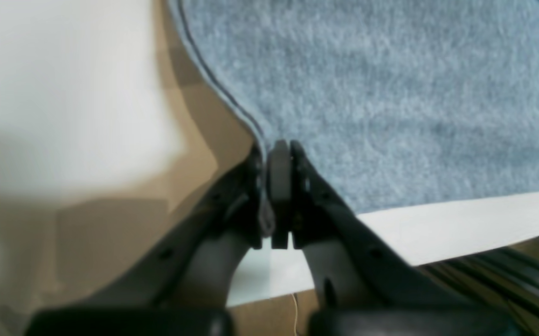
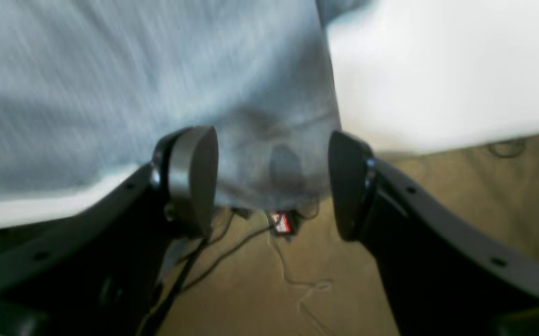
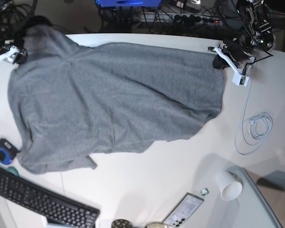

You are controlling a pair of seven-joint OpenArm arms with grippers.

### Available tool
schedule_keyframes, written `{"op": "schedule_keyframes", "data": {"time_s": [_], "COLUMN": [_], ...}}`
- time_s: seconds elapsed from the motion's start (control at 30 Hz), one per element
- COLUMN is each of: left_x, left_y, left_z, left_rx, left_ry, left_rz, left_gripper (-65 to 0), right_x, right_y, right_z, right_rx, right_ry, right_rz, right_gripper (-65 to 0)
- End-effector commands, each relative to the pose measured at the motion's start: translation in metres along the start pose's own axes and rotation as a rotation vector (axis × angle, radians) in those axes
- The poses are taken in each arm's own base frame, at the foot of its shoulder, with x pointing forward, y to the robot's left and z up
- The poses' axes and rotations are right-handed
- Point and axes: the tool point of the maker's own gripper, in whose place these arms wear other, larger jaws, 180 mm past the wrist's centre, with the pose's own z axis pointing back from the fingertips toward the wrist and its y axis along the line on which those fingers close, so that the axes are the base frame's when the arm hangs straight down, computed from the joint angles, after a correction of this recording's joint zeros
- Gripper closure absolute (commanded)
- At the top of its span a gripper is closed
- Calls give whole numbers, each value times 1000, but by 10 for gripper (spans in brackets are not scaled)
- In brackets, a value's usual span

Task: Layout the t-shirt on the table in an organized manner, then fold the t-shirt properly
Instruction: 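Lift the shirt edge slightly with both grippers and drag it outward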

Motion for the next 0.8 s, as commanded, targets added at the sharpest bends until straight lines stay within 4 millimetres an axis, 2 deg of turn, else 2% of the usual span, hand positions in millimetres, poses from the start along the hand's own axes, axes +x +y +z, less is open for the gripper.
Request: {"op": "schedule_keyframes", "data": {"time_s": [0.0, 0.07, 0.13, 0.2, 0.27, 0.4, 0.57, 0.77], "left_x": [15, 15, 15, 14, 13, 13, 13, 13], "left_y": [4, 4, 4, 4, 4, 4, 4, 4], "left_z": [4, 4, 4, 4, 5, 5, 5, 5], "left_rx": [5, 5, 5, 5, 5, 5, 5, 5], "left_ry": [-44, -45, -44, -42, -41, -41, -42, -42], "left_rz": [-17, -17, -17, -16, -16, -16, -16, -16], "left_gripper": [0, 0, 0, 0, 0, 0, 0, 0], "right_x": [16, 21, 17, 10, 11, 0, -28, -50], "right_y": [-9, -17, -25, -29, -32, -37, -20, 0], "right_z": [-3, -19, -31, -41, -46, -46, -54, -63], "right_rx": [-6, 6, 20, 30, 31, 20, 50, 90], "right_ry": [-33, -5, 36, 46, 16, 25, 113, 140], "right_rz": [-1, -25, -53, -89, -109, -113, -42, 21], "right_gripper": [-360, -360, -371, -431, -482, -488, -488, -488]}}
